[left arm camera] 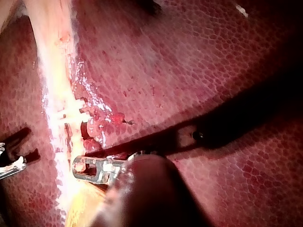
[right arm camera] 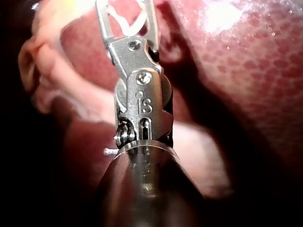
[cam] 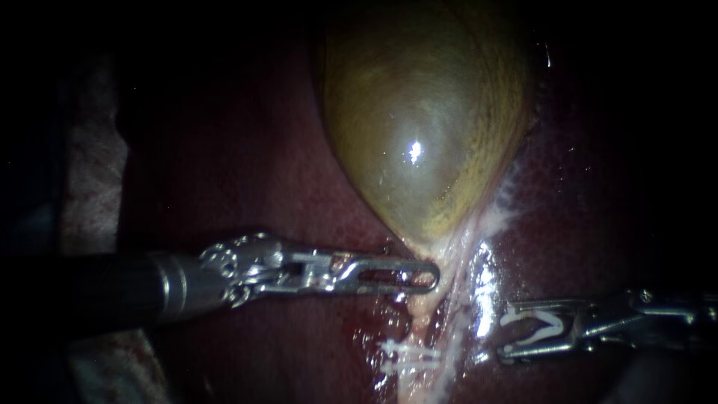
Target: Clipping third clip left tube
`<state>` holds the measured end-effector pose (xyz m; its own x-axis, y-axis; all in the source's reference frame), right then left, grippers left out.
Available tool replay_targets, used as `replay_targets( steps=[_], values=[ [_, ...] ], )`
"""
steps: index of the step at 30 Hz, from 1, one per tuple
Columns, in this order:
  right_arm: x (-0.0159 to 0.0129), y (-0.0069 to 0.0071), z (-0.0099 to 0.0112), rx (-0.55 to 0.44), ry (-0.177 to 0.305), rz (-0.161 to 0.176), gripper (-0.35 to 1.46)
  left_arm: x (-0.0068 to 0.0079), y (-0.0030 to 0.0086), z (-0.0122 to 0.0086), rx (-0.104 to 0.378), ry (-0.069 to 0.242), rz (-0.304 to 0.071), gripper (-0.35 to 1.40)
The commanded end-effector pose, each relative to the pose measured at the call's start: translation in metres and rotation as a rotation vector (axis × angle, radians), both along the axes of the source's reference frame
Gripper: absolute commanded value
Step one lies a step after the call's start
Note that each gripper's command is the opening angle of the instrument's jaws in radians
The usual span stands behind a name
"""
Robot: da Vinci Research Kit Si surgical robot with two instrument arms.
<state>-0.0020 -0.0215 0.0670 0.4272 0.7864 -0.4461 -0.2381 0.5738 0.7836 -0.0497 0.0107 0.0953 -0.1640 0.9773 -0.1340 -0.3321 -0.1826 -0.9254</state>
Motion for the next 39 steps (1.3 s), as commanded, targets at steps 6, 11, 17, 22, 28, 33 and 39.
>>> replay_targets(
  steps=[6,11,17,22,28,33,39],
  values=[
    [0.0000,0.0000,0.0000,0.000,0.000,0.000,0.42,0.0005,0.0001,-0.0005,0.003,-0.004,0.004,-0.35],
    [0.0002,-0.0001,0.0000,0.000,0.000,0.001,0.42,0.0013,0.0000,-0.0011,0.006,-0.007,0.008,-0.35],
    [0.0005,-0.0002,0.0000,0.000,-0.001,0.003,0.42,0.0027,-0.0004,-0.0017,0.008,-0.011,0.015,-0.35],
    [0.0008,-0.0002,0.0000,0.000,-0.002,0.004,0.42,0.0039,-0.0008,-0.0023,0.009,-0.014,0.021,-0.35],
    [0.0011,-0.0003,0.0000,-0.001,-0.003,0.005,0.42,0.0049,-0.0010,-0.0029,0.011,-0.017,0.026,-0.35],
    [0.0014,-0.0003,0.0000,-0.001,-0.004,0.007,0.42,0.0057,-0.0011,-0.0031,0.010,-0.017,0.026,-0.35],
    [0.0026,-0.0006,-0.0001,-0.002,-0.009,0.014,0.42,0.0063,-0.0011,-0.0035,0.010,-0.015,0.025,-0.35]
  ],
)
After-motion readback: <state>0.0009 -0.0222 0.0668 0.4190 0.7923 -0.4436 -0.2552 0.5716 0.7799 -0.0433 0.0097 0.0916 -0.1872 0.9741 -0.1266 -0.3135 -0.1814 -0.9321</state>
